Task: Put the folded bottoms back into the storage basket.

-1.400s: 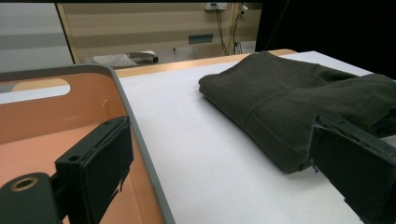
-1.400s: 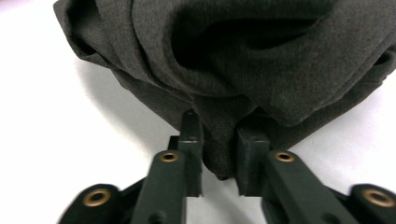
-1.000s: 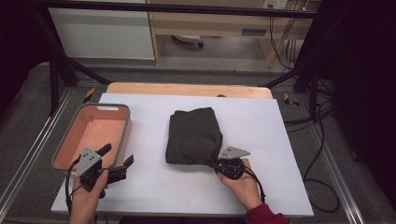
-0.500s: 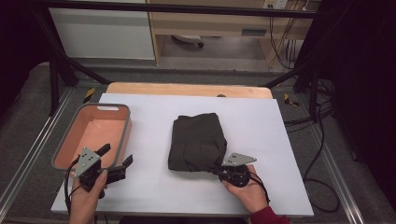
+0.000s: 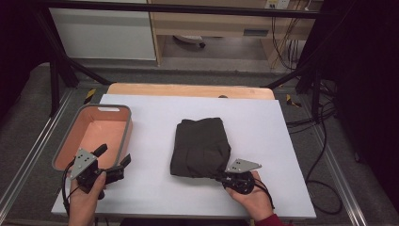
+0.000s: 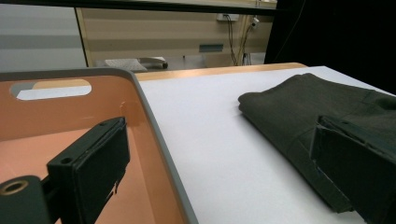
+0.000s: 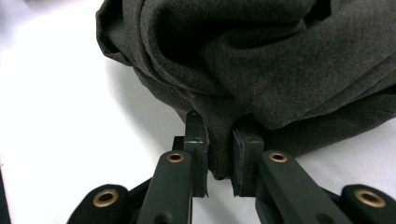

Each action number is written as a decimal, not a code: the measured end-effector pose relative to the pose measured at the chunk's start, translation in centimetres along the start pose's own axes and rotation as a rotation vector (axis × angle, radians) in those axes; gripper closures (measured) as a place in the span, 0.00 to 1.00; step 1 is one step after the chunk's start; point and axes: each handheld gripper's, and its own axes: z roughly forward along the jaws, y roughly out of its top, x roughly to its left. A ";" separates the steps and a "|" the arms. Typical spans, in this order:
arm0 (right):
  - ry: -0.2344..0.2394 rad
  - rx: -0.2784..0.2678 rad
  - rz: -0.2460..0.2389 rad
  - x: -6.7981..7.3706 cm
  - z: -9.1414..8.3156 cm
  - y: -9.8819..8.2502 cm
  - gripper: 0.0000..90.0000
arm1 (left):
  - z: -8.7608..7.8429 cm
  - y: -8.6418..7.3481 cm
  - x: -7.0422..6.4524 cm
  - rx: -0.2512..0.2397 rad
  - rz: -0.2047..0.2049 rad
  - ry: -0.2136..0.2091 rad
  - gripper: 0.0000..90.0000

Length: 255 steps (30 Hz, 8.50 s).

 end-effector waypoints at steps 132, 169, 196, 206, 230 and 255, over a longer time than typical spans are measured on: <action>-0.012 0.042 -0.129 2.4 -2.7 -1.6 0.70 | 16.1 1.7 -7.5 0.188 -0.033 -0.138 0.10; -0.002 0.032 -0.109 2.3 -2.6 -1.8 0.65 | 20.7 -2.2 -9.5 0.425 -0.024 -0.148 0.17; -0.009 0.035 -0.121 2.4 -2.6 -1.6 0.67 | 20.9 -2.2 -11.8 0.374 -0.022 -0.211 0.84; 0.014 0.010 -0.141 3.9 0.1 0.3 0.68 | 19.8 -0.3 -9.1 0.320 -0.067 -0.163 0.89; -0.026 0.031 -0.210 4.4 -0.1 -1.0 0.32 | 19.8 -0.9 -9.6 0.334 -0.045 -0.155 0.89; -0.019 -0.075 -0.142 3.1 -1.4 1.2 0.74 | 18.1 4.6 -10.0 0.215 -0.039 -0.165 0.89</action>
